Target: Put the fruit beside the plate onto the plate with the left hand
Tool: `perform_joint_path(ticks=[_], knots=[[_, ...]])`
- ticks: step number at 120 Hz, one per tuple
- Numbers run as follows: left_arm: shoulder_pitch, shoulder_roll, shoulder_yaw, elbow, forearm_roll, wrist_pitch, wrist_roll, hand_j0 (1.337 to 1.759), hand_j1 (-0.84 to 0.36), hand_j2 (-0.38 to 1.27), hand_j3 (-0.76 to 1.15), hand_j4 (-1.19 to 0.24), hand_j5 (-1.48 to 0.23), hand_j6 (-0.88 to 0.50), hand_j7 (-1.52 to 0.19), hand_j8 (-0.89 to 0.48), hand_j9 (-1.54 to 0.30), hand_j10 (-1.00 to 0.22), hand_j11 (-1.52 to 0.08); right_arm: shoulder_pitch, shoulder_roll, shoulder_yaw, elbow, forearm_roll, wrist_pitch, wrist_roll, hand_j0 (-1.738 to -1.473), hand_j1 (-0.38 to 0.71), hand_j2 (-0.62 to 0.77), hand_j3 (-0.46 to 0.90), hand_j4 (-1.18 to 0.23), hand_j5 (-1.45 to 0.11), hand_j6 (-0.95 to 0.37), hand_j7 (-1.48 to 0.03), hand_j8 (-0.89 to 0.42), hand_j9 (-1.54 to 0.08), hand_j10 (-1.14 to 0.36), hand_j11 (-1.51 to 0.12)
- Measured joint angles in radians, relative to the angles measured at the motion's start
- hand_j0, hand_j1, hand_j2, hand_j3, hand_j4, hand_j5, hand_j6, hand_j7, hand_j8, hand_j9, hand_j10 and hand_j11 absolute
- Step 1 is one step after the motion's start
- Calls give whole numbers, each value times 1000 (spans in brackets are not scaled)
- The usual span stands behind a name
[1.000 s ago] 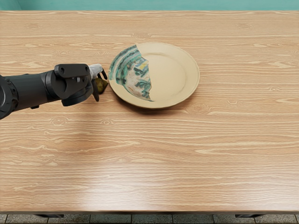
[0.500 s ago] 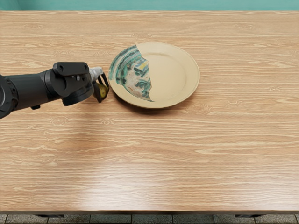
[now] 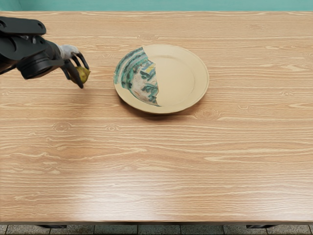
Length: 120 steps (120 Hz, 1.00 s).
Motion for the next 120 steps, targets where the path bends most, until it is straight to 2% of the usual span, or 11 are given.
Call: perform_joint_path(ticks=[15, 27, 36, 68, 73, 85, 103, 107, 112, 117, 120], knots=[[-39, 18, -76, -64, -18, -25, 3, 1646, -328, 370, 0, -325, -1160, -236, -1172, -372, -1151, -840, -1149, 0, 0, 0, 0, 0, 0, 0, -1658, -349, 0, 0, 0, 0, 0, 0, 0, 0, 0, 0], [-13, 5, -177, -76, -23, -31, 2, 1646, -331, 371, 0, -317, -1171, -231, -1178, -370, -1155, -845, -1153, 0, 0, 0, 0, 0, 0, 0, -1658, -349, 0, 0, 0, 0, 0, 0, 0, 0, 0, 0], [40, -64, -250, -43, -25, -32, -1, 1646, -323, 387, 0, -323, -1182, -234, -1183, -357, -1158, -847, -1156, 0, 0, 0, 0, 0, 0, 0, -1658, -349, 0, 0, 0, 0, 0, 0, 0, 0, 0, 0], [74, -111, -355, 54, -23, -31, -7, 1647, -351, 445, 0, -314, -1214, -223, -1165, -342, -1147, -844, -1145, 0, 0, 0, 0, 0, 0, 0, -1658, -349, 0, 0, 0, 0, 0, 0, 0, 0, 0, 0], [76, -110, -359, 61, -23, -27, -8, 1649, -278, 394, 0, -348, -1051, -271, -1011, -325, -996, -735, -994, 0, 0, 0, 0, 0, 0, 0, -1658, -349, 0, 0, 0, 0, 0, 0, 0, 0, 0, 0], [69, -110, -363, 63, -21, -24, -8, 1652, -52, 244, 0, -242, -663, -191, -637, -213, -628, -464, -627, 0, 0, 0, 0, 0, 0, 0, -1658, -349, 0, 0, 0, 0, 0, 0, 0, 0, 0, 0], [32, -98, -360, 46, -19, -23, -3, 1655, 139, 121, 0, -132, -338, -108, -326, -118, -321, -238, -321, 0, 0, 0, 0, 0, 0, 0, -1658, -349, 0, 0, 0, 0, 0, 0, 0, 0, 0, 0], [-4, -46, -344, 23, -20, -24, -2, 1656, 166, 103, 0, -118, -293, -97, -282, -106, -278, -208, -278, 0, 0, 0, 0, 0, 0, 0, -1658, -349, 0, 0, 0, 0, 0, 0, 0, 0, 0, 0], [-67, 70, -306, -53, -20, -50, -2, 1656, 193, 85, 0, -101, -245, -84, -237, -91, -234, -174, -233, 0, 0, 0, 0, 0, 0, 0, -1658, -349, 0, 0, 0, 0, 0, 0, 0, 0, 0, 0], [-134, 198, -259, -136, -20, -163, -2, 1656, 216, 70, 0, -87, -207, -74, -200, -79, -197, -147, -197, 0, 0, 0, 0, 0, 0, 0, -1658, -349, 0, 0, 0, 0, 0, 0, 0, 0, 0, 0], [-135, 273, -236, -173, -17, -241, -2, 1657, 228, 63, 0, -80, -187, -68, -181, -73, -178, -133, -178, 0, 0, 0, 0, 0, 0, 0, -1658, -349, 0, 0, 0, 0, 0, 0, 0, 0, 0, 0]])
